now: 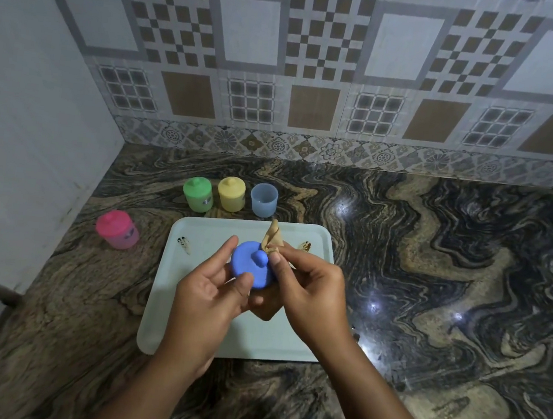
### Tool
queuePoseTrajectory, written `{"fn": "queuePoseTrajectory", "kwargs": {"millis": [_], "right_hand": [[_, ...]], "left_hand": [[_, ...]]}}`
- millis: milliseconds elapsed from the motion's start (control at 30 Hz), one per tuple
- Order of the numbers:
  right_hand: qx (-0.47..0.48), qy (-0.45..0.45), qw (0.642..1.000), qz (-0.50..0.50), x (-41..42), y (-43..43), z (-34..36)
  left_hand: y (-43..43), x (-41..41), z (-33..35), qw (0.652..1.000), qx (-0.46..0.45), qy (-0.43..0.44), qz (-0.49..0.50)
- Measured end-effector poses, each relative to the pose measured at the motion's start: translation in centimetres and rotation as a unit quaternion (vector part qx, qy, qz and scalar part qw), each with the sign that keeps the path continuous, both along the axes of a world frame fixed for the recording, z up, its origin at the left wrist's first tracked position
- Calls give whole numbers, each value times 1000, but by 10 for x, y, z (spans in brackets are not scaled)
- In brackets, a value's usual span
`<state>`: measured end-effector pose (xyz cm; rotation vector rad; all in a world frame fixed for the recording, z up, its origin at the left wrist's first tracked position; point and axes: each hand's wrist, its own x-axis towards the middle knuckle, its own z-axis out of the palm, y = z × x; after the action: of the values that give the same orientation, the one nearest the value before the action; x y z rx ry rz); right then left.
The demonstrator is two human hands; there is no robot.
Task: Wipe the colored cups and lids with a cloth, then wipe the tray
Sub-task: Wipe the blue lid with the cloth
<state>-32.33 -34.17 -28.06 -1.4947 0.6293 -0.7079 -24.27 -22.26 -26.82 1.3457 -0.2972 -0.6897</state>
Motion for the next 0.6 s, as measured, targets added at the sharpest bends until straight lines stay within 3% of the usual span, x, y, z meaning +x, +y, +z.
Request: {"fn": "queuePoseTrajectory", "kwargs": {"millis": [133,367,500,600], "right_hand": [[-12,-17,1000,16,-3,6,0],[-147,-12,989,17,1,6,4],[-116,39,992,-11,3,4,4],[-43,62,997,-3,6,1,3]], "left_hand": [[-2,10,-1,996,-6,35,83],[4,13,1,998,7,7,59],[8,15,1,999,26,-6,21],[5,11,2,999,35,-8,2]]}}
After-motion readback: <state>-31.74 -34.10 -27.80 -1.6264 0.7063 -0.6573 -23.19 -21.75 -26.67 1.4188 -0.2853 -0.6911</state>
